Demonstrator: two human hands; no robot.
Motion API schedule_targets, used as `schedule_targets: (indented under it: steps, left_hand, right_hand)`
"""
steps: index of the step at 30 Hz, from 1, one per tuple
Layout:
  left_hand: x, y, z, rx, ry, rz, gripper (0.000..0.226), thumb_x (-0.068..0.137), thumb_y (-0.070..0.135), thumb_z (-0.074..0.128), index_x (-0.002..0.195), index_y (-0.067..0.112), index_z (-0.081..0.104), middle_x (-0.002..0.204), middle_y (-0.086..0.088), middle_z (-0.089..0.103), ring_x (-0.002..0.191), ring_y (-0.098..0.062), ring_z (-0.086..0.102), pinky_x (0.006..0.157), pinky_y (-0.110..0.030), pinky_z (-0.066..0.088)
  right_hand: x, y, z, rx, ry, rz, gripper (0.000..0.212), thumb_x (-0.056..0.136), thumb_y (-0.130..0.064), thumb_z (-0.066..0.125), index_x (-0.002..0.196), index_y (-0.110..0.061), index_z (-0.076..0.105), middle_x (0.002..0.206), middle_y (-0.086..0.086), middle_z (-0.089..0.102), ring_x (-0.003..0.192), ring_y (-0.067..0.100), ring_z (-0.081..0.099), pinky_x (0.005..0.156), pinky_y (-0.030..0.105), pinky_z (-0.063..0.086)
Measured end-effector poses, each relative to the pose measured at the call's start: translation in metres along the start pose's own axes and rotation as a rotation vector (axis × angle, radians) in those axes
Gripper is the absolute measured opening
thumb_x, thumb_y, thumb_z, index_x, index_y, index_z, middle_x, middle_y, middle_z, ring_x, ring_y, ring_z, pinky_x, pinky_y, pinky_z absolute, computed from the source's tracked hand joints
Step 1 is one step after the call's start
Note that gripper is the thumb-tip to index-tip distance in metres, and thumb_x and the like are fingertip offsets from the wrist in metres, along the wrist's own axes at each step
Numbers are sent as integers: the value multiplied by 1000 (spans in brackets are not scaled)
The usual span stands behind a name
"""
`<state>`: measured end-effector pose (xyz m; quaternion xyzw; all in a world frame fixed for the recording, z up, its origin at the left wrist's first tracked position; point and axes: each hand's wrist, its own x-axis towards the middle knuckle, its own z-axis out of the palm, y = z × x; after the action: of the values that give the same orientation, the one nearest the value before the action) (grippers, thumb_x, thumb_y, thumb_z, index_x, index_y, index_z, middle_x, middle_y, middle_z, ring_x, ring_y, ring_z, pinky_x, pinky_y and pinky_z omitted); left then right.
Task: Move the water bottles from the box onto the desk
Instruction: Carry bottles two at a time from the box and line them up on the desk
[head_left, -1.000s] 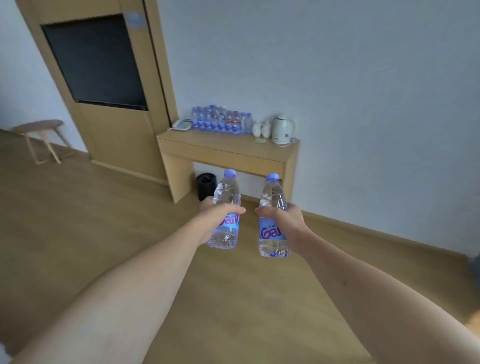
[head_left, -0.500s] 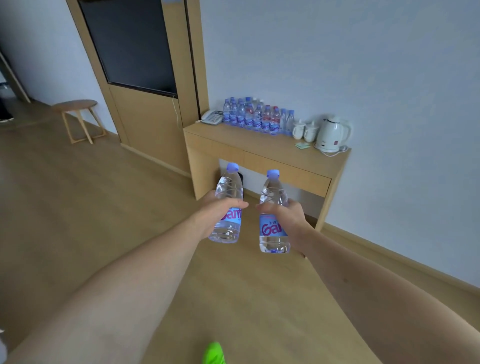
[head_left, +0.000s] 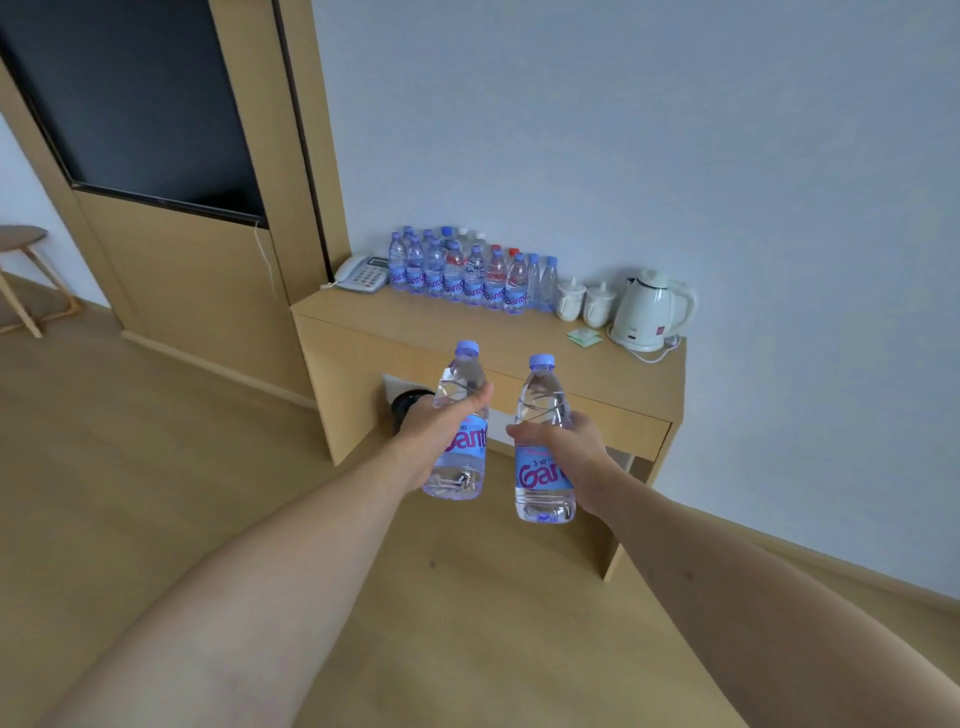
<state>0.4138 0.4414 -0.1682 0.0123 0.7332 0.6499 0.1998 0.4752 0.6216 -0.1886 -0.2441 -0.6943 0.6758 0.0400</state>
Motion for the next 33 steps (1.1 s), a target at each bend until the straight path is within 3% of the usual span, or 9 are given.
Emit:
schedule_targets:
  steps: [6,11,14,17,21,23,26,31,33]
  left_hand:
    - [98,2,-19,-28,25,-44,70,68,71,83,101,9,75,83,-13,77,70,-28,73,73,-41,62]
    - [197,9,-37,-22,56,-88,76,58,80,82,87,11,73,75,-11,78,62,-29,75,58,-33,60]
    - [266,22,-43,14,43,-105,72,60,74,84,93,11,75,79,-12,79,65,-30,76,60,-34,61]
    - [331,40,-49,51,44,-104,61,68,63,83,98,10,73,77,-11,77,62,-26,74,57,-31,58]
    - [403,61,-55,102,50,-69,56,74,58,81,110,22,59,94,-11,77,69,-23,77,57,-31,58]
    - [440,70,-57,88,33,-71,60,73,57,82,116,24,56,97,-11,75,69,-24,78,57,-33,60]
    - [488,77,-60,109,-3,-101,76,66,57,83,126,25,50,109,-12,72,79,-28,78,73,-45,65]
    - [565,82,-60,114,-103,-100,64,61,58,83,109,29,51,108,-8,73,78,-25,78,72,-45,66]
    - [596,83,-59,136,-163,-82,69,62,59,84,114,29,51,115,-5,71,87,-24,77,76,-44,65]
  right_hand:
    - [90,-11,30,-14,3,-10,46,66,-24,94,96,-9,63,71,9,74,60,26,72,66,43,63]
    - [180,-20,61,73,39,-2,67,63,-42,96,111,-9,62,95,15,77,74,30,76,73,49,65]
    - [247,-31,73,132,45,-17,67,66,-48,93,114,-11,64,102,15,77,84,34,77,79,54,64]
    - [312,-50,83,160,61,-22,62,70,-51,90,113,-20,58,103,10,75,81,29,78,70,46,65]
    - [381,-74,92,148,53,-13,73,64,-57,89,119,-25,53,107,9,74,81,28,78,71,45,65]
    - [416,-83,98,150,62,-7,75,61,-54,90,119,-25,53,110,14,74,84,29,78,76,49,65]
    - [454,-89,105,136,133,6,69,60,-50,90,113,-23,56,115,8,70,83,30,77,70,47,64]
    - [514,-90,113,95,224,52,52,62,-38,89,102,-20,61,101,6,74,90,28,74,84,46,59]
    - [534,-88,115,69,277,54,40,71,-27,90,99,-17,62,97,6,74,90,26,73,82,41,57]
